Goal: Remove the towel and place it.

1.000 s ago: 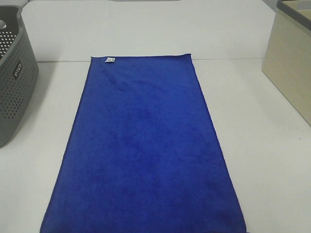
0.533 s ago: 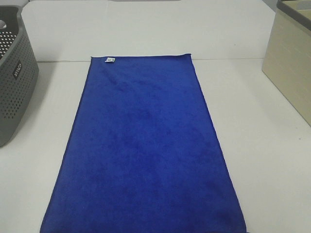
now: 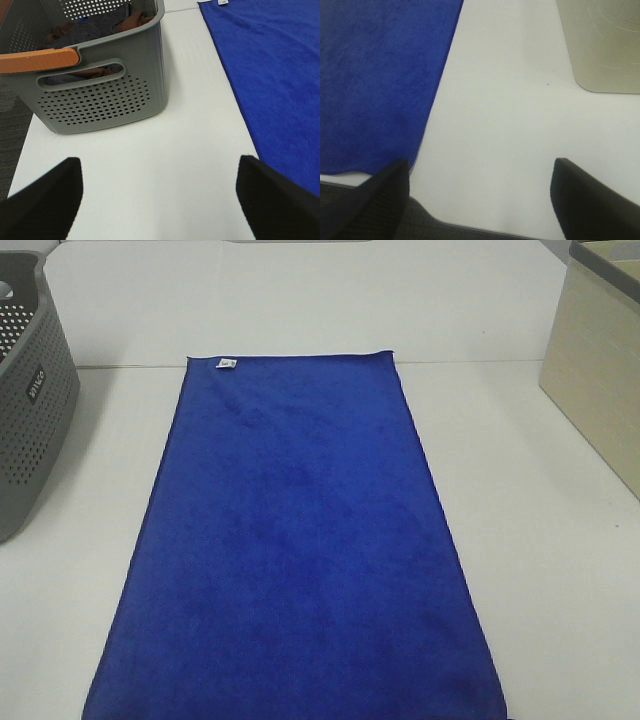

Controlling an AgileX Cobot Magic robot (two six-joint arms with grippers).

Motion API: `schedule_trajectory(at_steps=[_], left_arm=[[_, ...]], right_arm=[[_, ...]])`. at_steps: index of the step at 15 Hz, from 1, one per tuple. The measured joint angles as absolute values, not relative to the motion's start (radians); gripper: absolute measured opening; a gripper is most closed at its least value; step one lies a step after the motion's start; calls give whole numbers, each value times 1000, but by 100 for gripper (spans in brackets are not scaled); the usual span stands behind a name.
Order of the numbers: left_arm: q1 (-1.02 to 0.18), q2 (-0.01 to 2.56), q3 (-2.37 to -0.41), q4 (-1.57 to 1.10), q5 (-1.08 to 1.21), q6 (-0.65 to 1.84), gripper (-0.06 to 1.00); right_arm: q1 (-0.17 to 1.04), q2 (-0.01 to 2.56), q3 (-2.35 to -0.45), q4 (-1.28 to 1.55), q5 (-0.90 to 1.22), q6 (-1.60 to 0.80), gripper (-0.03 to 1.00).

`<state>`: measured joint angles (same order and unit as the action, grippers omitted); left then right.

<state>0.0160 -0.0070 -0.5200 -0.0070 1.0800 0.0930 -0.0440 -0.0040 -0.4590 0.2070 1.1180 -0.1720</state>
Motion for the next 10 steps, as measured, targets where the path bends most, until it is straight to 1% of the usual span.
schedule_trajectory(at_steps=[10], left_arm=[[16,-7,-520,-7,1080,94,79]], right_arm=[[-44,-4,-459,207,1118,-172,76]])
